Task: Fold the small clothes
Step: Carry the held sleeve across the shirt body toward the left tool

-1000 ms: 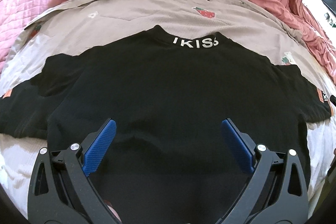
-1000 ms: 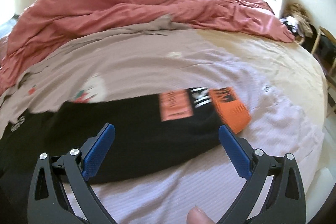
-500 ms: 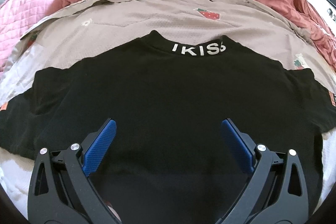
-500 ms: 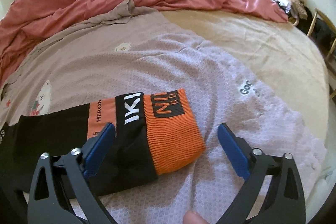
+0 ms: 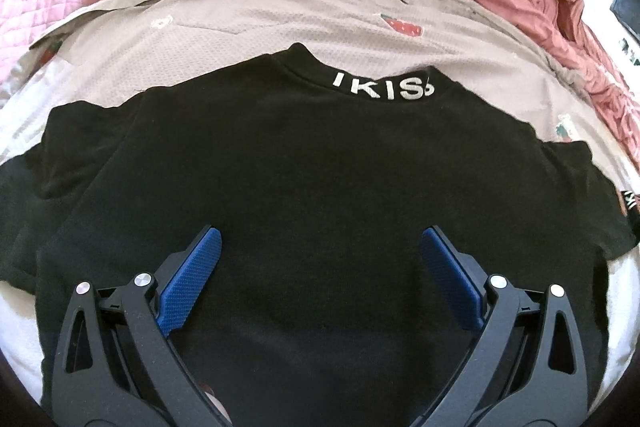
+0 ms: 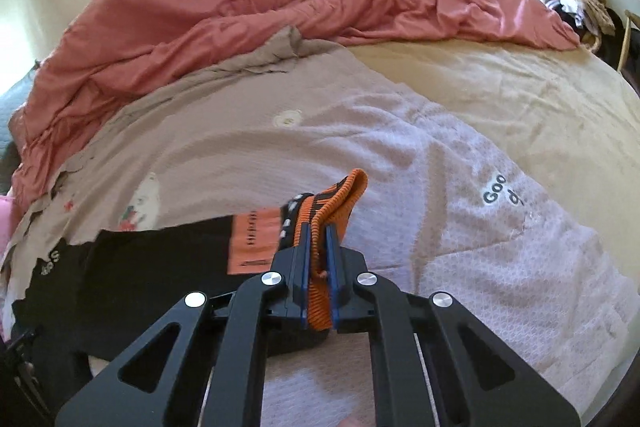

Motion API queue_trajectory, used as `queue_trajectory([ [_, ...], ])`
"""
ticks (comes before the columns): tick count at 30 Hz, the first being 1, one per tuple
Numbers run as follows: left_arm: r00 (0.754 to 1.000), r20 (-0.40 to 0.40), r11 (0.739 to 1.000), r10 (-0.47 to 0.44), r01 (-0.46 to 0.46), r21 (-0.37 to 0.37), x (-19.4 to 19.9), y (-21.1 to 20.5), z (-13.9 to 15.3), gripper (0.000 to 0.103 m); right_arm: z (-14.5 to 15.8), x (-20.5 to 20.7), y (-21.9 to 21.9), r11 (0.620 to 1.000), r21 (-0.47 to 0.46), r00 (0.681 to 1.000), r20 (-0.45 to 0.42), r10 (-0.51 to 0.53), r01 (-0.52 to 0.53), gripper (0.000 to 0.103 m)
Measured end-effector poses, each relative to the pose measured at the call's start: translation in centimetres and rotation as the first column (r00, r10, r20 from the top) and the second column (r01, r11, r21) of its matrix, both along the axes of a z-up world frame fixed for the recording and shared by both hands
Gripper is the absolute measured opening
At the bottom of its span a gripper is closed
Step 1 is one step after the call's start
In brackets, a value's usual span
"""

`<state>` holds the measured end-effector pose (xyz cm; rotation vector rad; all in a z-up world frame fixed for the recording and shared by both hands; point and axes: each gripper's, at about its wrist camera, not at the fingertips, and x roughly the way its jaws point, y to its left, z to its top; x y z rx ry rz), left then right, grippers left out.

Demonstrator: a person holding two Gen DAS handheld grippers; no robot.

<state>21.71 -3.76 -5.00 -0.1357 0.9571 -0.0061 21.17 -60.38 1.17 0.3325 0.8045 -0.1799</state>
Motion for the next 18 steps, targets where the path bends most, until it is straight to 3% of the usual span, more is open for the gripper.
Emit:
queue_trajectory([
  [8, 0.999, 0.034, 0.998, 0.015, -0.013, -0.067, -0.9, 1.7, 1.0, 0.094, 5.4, 0.4, 8.0, 0.985, 0.040, 0.979, 0.128, 0.160, -0.166, 0.006],
  [14, 0.997, 0.064, 0.993, 0.042, -0.034, -0.117, -2.0, 4.0, 2.1, 0.094, 8.9, 1.5, 17.6, 0.924, 0.094, 0.913, 0.217, 0.344, -0.371, 0.006],
  [18, 0.993, 0.085, 0.986, 0.087, -0.073, -0.152, -2.6, 6.2, 2.7, 0.094, 9.6, 2.3, 25.3, 0.849, 0.118, 0.844, 0.238, 0.480, -0.516, 0.006],
])
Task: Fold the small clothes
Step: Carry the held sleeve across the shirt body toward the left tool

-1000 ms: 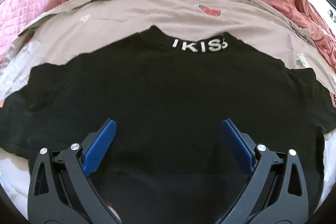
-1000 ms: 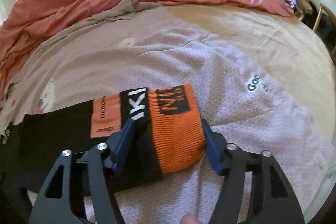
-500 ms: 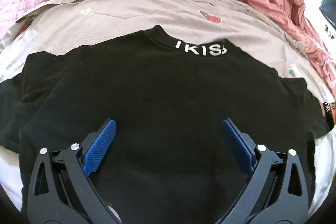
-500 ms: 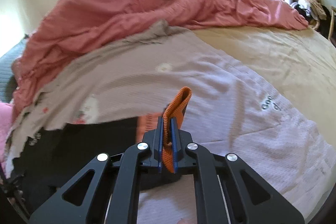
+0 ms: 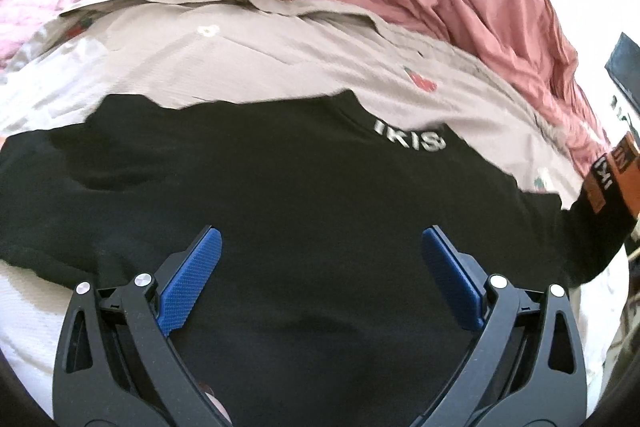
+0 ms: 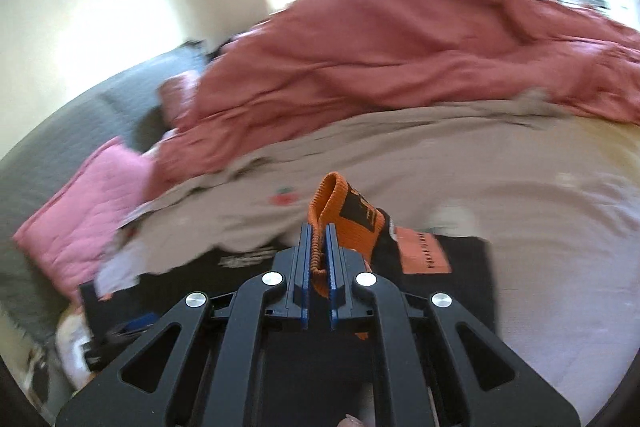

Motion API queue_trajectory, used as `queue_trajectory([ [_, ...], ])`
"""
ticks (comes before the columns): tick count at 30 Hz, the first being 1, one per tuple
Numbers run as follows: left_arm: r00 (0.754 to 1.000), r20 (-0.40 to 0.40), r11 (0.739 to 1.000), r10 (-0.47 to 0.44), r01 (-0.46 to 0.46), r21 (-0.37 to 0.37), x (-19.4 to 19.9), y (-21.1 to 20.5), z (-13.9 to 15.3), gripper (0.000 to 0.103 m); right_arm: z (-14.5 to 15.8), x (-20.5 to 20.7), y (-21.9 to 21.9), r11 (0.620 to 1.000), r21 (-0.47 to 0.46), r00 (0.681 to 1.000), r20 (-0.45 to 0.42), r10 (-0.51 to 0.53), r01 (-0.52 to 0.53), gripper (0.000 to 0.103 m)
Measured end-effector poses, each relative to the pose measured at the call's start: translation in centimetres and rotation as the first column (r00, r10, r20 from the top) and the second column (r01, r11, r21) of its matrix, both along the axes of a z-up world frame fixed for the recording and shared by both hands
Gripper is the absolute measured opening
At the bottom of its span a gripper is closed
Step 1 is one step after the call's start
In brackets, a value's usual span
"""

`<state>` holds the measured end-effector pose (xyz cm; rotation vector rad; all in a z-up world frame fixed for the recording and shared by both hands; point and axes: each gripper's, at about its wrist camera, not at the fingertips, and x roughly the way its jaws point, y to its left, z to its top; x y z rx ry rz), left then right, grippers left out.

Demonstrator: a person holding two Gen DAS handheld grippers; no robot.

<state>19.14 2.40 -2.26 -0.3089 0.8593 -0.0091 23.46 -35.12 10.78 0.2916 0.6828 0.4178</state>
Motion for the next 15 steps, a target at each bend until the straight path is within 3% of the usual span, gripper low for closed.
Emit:
queue_trajectory([
  [9, 0.998, 0.000, 0.994, 0.067, -0.067, -0.086, -0.4, 3.7, -0.3, 0.094, -3.9, 1.7, 12.7, 0.979, 0.012, 0.972, -0.119, 0.202, -0.202, 0.004],
  [15, 0.998, -0.016, 0.994, 0.055, -0.056, -0.097, -0.4, 3.6, -0.9, 0.094, -3.9, 0.5, 11.9, 0.974, 0.011, 0.968, -0.108, 0.228, -0.228, 0.007],
])
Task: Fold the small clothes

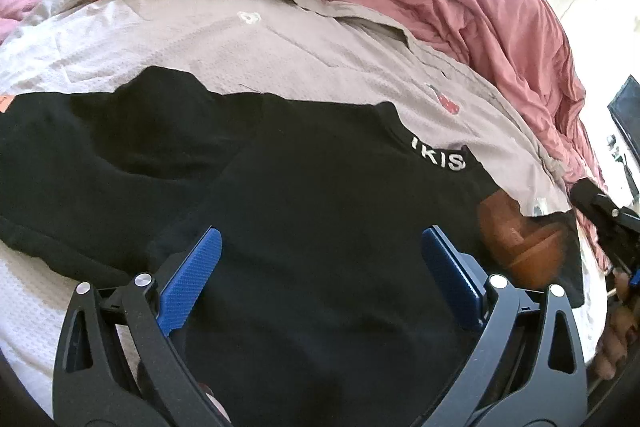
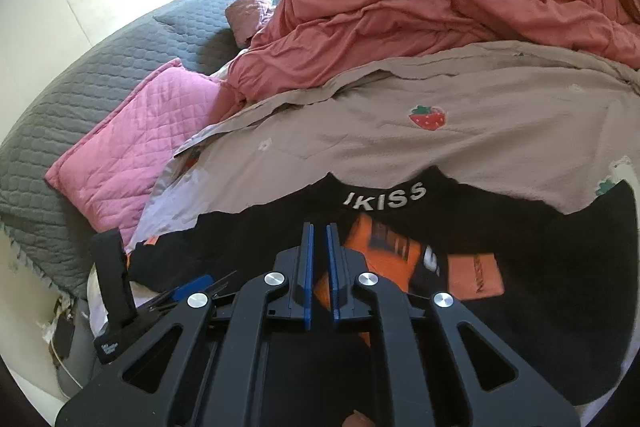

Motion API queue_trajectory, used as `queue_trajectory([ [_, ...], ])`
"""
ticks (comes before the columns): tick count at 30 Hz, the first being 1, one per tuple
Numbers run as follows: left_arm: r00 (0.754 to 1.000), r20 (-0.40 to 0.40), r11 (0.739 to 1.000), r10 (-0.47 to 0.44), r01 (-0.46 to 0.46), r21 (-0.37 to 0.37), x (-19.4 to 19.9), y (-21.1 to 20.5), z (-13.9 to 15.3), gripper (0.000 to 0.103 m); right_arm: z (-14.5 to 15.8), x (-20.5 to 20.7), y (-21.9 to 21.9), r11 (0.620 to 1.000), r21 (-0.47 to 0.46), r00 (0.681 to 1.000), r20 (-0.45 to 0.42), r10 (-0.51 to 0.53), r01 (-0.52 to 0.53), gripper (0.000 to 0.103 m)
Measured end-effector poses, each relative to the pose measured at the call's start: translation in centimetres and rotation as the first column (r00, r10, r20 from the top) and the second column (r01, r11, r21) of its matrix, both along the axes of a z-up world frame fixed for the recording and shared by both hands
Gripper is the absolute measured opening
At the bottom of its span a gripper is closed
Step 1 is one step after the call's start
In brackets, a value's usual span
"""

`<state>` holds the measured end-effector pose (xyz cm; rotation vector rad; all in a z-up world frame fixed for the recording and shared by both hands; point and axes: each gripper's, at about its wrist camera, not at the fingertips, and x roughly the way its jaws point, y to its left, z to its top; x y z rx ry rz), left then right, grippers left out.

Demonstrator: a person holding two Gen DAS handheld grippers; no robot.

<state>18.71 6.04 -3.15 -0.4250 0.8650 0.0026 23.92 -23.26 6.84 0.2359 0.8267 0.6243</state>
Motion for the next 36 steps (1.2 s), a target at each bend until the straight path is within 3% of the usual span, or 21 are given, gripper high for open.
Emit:
queue_trajectory([
  [2, 1.000, 0.001, 1.000, -0.021, 0.021, 0.001, 0.0, -0.6, 0.0, 0.094, 0.1, -0.6, -0.7, 0.998, -0.054, 0.999, 0.036, -0.011, 0.013, 0.012],
  [5, 0.999, 0.000, 0.999, -0.051, 0.051, -0.011, -0.2, -1.5, -0.1, 0.094, -0.6, -2.6, -0.5, 0.970, -0.244, 0.989, 0.138, 0.043, -0.008, 0.032],
  [9, 0.996, 0.001, 0.996, -0.085, 0.085, 0.009, -0.3, -2.8, -0.2, 0.094, -4.7, -5.5, 2.3, 0.851, -0.507, 0.964, 0.129, 0.233, -0.138, 0.042],
  [11, 0.996, 0.002, 0.996, -0.087, 0.087, 0.013, -0.3, -2.9, -0.2, 0.094, -7.4, -6.2, 3.8, 0.792, -0.583, 0.954, 0.090, 0.287, -0.183, 0.049],
  [14, 0.997, 0.004, 0.997, -0.080, 0.080, -0.001, -0.4, -2.9, -0.2, 0.094, -9.8, -6.0, 5.0, 0.749, -0.642, 0.957, 0.082, 0.280, -0.164, 0.048],
  [15, 0.997, 0.005, 0.997, -0.076, 0.076, -0.010, -0.4, -2.8, -0.2, 0.094, -9.9, -5.6, 5.0, 0.755, -0.640, 0.962, 0.084, 0.258, -0.147, 0.032],
  [16, 0.997, 0.006, 0.997, -0.073, 0.073, -0.015, -0.4, -2.7, -0.2, 0.094, -9.7, -5.2, 5.0, 0.769, -0.625, 0.968, 0.084, 0.236, -0.134, 0.025],
  [18, 0.998, 0.009, 0.997, -0.066, 0.066, -0.028, -0.4, -2.2, -0.1, 0.094, -8.3, -4.5, 4.5, 0.831, -0.545, 0.975, 0.102, 0.195, -0.109, 0.021],
  [21, 0.998, 0.022, 0.995, -0.054, 0.056, -0.082, -0.3, -1.2, 0.3, 0.094, -6.1, -4.0, 4.5, 0.894, -0.436, 0.975, 0.134, 0.177, -0.103, 0.021],
  [26, 0.998, 0.062, 0.984, 0.004, 0.008, -0.180, -0.8, 1.5, 1.1, 0.094, -5.4, -4.2, 7.5, 0.920, -0.358, 0.965, 0.137, 0.222, -0.161, 0.021],
  [28, 0.997, 0.067, 0.976, 0.024, -0.009, -0.218, -0.9, 2.7, 1.1, 0.094, -5.9, -3.8, 8.8, 0.924, -0.339, 0.964, 0.134, 0.231, -0.175, 0.025],
  [29, 0.997, 0.064, 0.973, 0.032, -0.016, -0.231, -0.8, 3.1, 0.9, 0.094, -6.2, -3.7, 9.3, 0.923, -0.340, 0.964, 0.122, 0.235, -0.182, 0.034],
  [30, 0.997, 0.060, 0.970, 0.037, -0.022, -0.241, -0.8, 3.3, 0.8, 0.094, -6.8, -3.7, 9.8, 0.917, -0.338, 0.964, 0.080, 0.253, -0.212, 0.052],
  [33, 0.998, 0.051, 0.963, 0.027, -0.012, -0.270, -0.7, 3.6, 0.4, 0.094, -6.6, -4.3, 9.5, 0.920, -0.317, 0.963, 0.057, 0.263, -0.232, 0.054],
  [36, 0.999, 0.046, 0.962, -0.024, 0.036, -0.270, -0.6, 2.5, 0.3, 0.091, -5.1, -4.9, 6.9, 0.944, -0.274, 0.974, 0.078, 0.213, -0.184, 0.057],
])
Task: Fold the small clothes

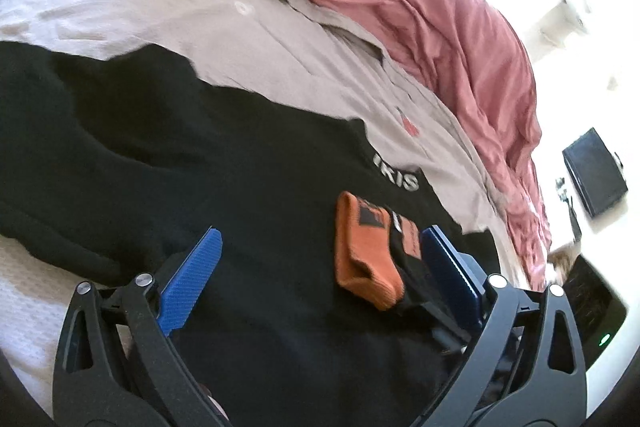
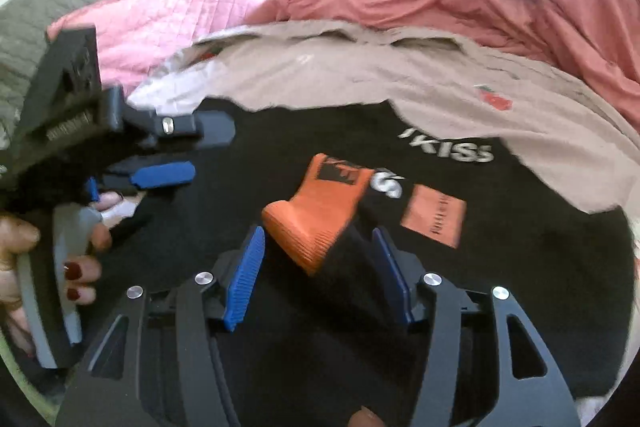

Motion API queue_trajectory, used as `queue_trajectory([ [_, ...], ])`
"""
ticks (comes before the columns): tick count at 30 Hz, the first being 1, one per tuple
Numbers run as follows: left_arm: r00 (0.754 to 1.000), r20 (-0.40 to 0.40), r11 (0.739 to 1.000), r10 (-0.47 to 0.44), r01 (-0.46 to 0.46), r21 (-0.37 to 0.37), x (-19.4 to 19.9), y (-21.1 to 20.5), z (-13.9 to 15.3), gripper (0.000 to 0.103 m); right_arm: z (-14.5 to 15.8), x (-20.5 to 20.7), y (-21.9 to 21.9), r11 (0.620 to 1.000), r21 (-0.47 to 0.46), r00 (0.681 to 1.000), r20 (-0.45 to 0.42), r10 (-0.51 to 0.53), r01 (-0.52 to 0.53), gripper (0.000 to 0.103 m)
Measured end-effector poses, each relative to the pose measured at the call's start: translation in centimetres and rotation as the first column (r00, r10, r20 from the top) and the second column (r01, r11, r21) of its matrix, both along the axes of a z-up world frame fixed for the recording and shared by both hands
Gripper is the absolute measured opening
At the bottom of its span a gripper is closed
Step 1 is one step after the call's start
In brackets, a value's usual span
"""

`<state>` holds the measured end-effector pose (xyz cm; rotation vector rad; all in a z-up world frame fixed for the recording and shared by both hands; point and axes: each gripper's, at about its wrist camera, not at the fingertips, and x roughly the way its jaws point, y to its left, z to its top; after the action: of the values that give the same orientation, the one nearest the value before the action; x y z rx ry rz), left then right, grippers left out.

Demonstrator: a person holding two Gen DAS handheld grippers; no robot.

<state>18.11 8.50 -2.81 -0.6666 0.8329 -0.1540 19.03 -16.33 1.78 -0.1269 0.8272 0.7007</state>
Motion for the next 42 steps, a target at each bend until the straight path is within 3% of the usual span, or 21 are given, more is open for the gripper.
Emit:
queue_trajectory([
  [2, 0.999, -0.015, 0.999, -0.052, 0.052, 0.014, 0.3, -1.5, -0.1, 0.083, 1.3, -0.2, -2.8, 0.997, 0.043, 0.998, 0.007, -0.062, 0.061, 0.060],
  [6, 0.987, -0.054, 0.988, -0.152, 0.153, 0.014, 0.7, -4.9, -1.0, 0.053, 2.8, -0.4, -8.1, 0.979, 0.083, 0.982, 0.022, -0.187, 0.185, 0.061],
  [8, 0.982, -0.094, 0.986, -0.166, 0.166, -0.008, 1.2, -6.2, -2.0, 0.053, 3.0, -0.5, -10.8, 0.964, 0.103, 0.969, 0.017, -0.247, 0.244, 0.061],
  [10, 0.984, -0.110, 0.987, -0.143, 0.150, 0.061, 1.6, -7.3, -2.4, 0.048, 3.1, -0.7, -13.4, 0.945, 0.121, 0.951, 0.011, -0.308, 0.305, 0.061],
  [11, 0.985, -0.110, 0.985, -0.130, 0.141, 0.101, 1.7, -7.8, -2.3, 0.039, 3.1, -0.7, -14.3, 0.936, 0.127, 0.943, 0.011, -0.331, 0.328, 0.061],
  [13, 0.986, -0.100, 0.983, -0.131, 0.143, 0.115, 2.0, -8.4, -2.0, 0.011, 3.0, -0.6, -16.1, 0.918, 0.136, 0.926, 0.008, -0.377, 0.373, 0.061],
  [14, 0.988, -0.089, 0.983, -0.122, 0.133, 0.129, 2.0, -8.5, -1.7, 0.007, 2.9, -0.4, -16.8, 0.910, 0.139, 0.918, 0.006, -0.396, 0.391, 0.061],
  [18, 0.996, 0.012, 0.979, -0.089, 0.085, 0.187, 1.5, -7.6, 0.7, 0.007, 2.8, 0.3, -19.1, 0.874, 0.149, 0.885, -0.005, -0.466, 0.462, 0.061],
  [21, 0.996, 0.081, 0.959, -0.038, 0.014, 0.283, 0.9, -5.9, 2.3, 0.007, 2.3, 0.7, -19.7, 0.866, 0.134, 0.874, -0.008, -0.486, 0.482, 0.061],
  [29, 0.999, -0.016, 0.943, -0.038, 0.041, 0.332, 1.5, -4.0, -0.5, 0.008, 0.5, 1.9, -16.2, 0.893, 0.027, 0.894, -0.029, -0.448, 0.449, 0.061],
  [36, 0.999, -0.029, 0.942, -0.016, 0.025, 0.334, 1.2, -3.5, -0.9, 0.014, -1.0, 2.9, -11.9, 0.928, -0.042, 0.928, -0.030, -0.371, 0.370, 0.061],
  [39, 0.999, -0.052, 0.945, 0.008, 0.009, 0.327, 0.9, -2.7, -1.2, 0.016, -3.0, 3.8, -11.4, 0.917, -0.133, 0.922, -0.048, -0.385, 0.376, 0.061],
  [42, 0.998, -0.054, 0.951, 0.040, -0.022, 0.309, 0.5, -1.4, -1.1, 0.018, -4.5, 4.4, -12.3, 0.915, -0.131, 0.912, -0.109, -0.396, 0.382, 0.057],
])
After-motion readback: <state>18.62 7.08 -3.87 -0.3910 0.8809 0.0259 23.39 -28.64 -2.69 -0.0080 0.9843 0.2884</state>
